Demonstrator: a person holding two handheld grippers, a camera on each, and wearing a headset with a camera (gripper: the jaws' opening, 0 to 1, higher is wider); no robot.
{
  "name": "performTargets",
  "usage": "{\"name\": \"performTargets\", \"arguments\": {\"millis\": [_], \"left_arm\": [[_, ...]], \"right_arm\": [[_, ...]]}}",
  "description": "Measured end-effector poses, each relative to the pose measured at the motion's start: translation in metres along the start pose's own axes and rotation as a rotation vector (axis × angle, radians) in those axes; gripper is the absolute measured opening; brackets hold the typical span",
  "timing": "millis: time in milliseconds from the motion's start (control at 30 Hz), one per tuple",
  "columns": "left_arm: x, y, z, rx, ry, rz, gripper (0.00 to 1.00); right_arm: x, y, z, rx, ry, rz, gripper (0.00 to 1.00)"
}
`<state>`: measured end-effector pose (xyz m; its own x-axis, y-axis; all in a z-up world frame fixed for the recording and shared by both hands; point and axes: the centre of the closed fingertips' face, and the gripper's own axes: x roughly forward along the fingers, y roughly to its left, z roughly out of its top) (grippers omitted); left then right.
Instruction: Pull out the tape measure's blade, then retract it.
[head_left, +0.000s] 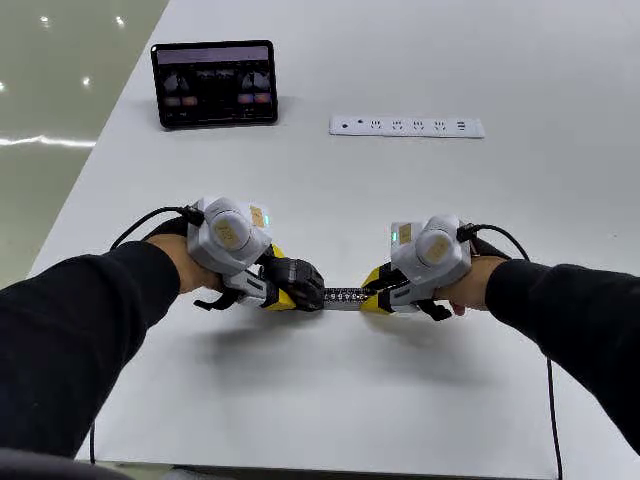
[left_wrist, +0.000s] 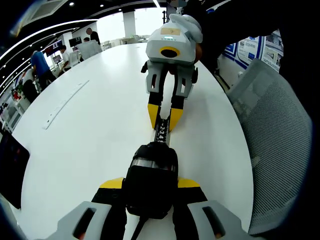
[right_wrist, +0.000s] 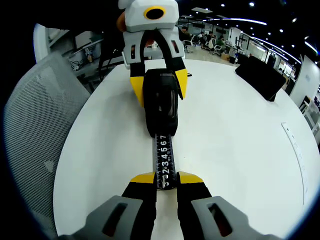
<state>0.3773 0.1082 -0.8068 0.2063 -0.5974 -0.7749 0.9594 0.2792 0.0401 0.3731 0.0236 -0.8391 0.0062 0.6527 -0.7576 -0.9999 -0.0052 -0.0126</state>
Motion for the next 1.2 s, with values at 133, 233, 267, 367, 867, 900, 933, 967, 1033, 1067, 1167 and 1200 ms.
{"name": "performTargets", "arguments": {"millis": [133,233,267,367,867,900,933,967,1033,1067,1167,1200], "left_arm": [[0.000,-0.001,0.000,0.001,0.002,0.000,0.32],[0.000,-0.002,0.000,0.000,0.002,0.001,0.32],[0.000,-0.002,0.001,-0.001,0.003,0.001,0.32],[-0.001,-0.003,0.001,-0.006,0.004,0.001,0.32],[-0.001,-0.004,0.002,-0.007,0.010,0.002,0.32],[-0.001,-0.004,0.002,-0.006,0.014,0.002,0.32],[-0.001,-0.004,0.002,-0.006,0.017,0.002,0.32],[-0.001,-0.004,0.002,-0.006,0.017,0.002,0.32],[-0.001,-0.004,0.002,-0.010,0.017,0.002,0.32],[-0.002,-0.003,0.002,-0.015,0.017,0.003,0.32],[-0.002,-0.003,0.001,-0.021,0.019,0.005,0.32],[-0.001,-0.003,0.002,-0.021,0.020,0.006,0.32]], "right_arm": [[-0.002,0.000,-0.003,0.003,0.005,0.000,0.10],[-0.003,-0.001,-0.005,0.002,0.007,0.000,0.10],[-0.003,-0.001,-0.006,0.002,0.010,0.000,0.10],[-0.005,-0.001,-0.008,0.005,0.013,0.000,0.10],[-0.018,-0.002,-0.023,0.018,0.036,-0.004,0.10],[-0.018,-0.003,-0.024,0.019,0.036,-0.005,0.10],[-0.019,-0.003,-0.025,0.020,0.036,-0.006,0.10],[-0.019,-0.003,-0.026,0.021,0.036,-0.005,0.10],[-0.020,-0.003,-0.026,0.021,0.037,-0.006,0.10],[-0.020,-0.003,-0.026,0.027,0.037,-0.006,0.10],[-0.023,-0.004,-0.028,0.036,0.037,-0.007,0.10],[-0.023,-0.003,-0.029,0.037,0.038,-0.006,0.10]]}}
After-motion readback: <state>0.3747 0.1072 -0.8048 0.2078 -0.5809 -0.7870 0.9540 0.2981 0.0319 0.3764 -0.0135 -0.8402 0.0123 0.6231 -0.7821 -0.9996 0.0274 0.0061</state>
